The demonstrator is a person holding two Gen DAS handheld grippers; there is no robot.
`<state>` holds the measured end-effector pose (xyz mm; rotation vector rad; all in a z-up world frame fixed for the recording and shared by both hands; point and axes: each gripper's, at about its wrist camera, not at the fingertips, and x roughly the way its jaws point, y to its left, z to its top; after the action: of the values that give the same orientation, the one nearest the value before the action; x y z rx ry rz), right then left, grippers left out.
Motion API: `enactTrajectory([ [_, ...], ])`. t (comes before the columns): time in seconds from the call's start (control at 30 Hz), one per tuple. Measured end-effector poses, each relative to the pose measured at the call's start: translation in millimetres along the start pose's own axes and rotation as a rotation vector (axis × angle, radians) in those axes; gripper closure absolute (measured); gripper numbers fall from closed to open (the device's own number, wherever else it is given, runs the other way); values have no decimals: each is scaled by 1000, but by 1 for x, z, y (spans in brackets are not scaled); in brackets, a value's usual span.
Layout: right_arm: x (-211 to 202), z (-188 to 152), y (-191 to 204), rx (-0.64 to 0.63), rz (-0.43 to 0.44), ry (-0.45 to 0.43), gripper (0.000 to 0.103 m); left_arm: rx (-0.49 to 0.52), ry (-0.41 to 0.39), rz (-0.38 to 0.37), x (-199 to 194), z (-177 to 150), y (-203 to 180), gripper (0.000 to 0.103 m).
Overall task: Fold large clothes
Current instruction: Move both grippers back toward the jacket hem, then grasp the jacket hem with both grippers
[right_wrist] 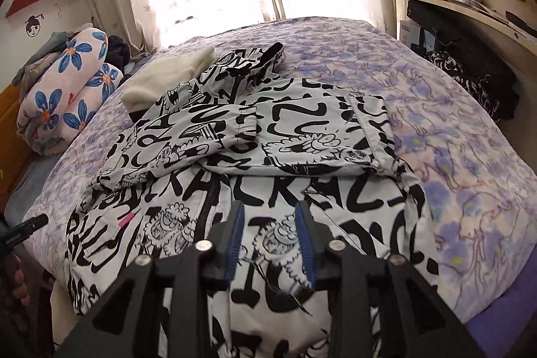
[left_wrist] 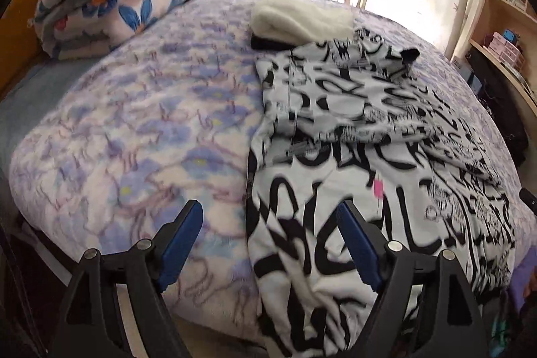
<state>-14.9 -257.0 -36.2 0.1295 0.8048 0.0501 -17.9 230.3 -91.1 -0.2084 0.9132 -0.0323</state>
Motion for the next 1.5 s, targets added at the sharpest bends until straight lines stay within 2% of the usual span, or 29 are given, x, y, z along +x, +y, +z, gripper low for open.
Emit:
enactTrajectory([
  [0.13,-6,-17,-18,36,-6,27,69,8,99,-65,19,-25,10,22],
  [0.3,-12,-39,-54,100,-32,74,69,-4,174,-127,38,-48,13,22],
  [0.43,-20,-61,-83,136,-91,104,69,25,179,-129,41,-60,7,22],
  [0.63,-22,-92,-118,219,-92,167,69,93,191,-124,49,-64,-8,21],
  [0.73,-15,-102,-127,254,-68,201,69,103,202,-120,54,-63,-11,16],
  [0.9,-5,-113,-132,323,53,217,69,99,210,-128,61,-64,-11,11],
  [1.0,0,-118,-135,352,127,224,61,101,203,-139,61,-66,-10,11],
  [1.13,2,-126,-139,397,214,216,56,88,213,-176,60,-67,-8,11],
  [1.33,6,-129,-136,387,229,226,55,94,219,-180,59,-69,-9,12],
  [1.4,5,-129,-134,374,224,224,56,97,216,-174,58,-69,-8,18],
  [1.43,4,-128,-133,368,221,218,59,99,216,-165,58,-70,-8,21],
  [1.47,3,-127,-132,363,215,214,61,103,219,-168,57,-70,-9,28],
  [1.5,2,-127,-131,357,213,211,68,106,220,-178,55,-69,-10,40],
])
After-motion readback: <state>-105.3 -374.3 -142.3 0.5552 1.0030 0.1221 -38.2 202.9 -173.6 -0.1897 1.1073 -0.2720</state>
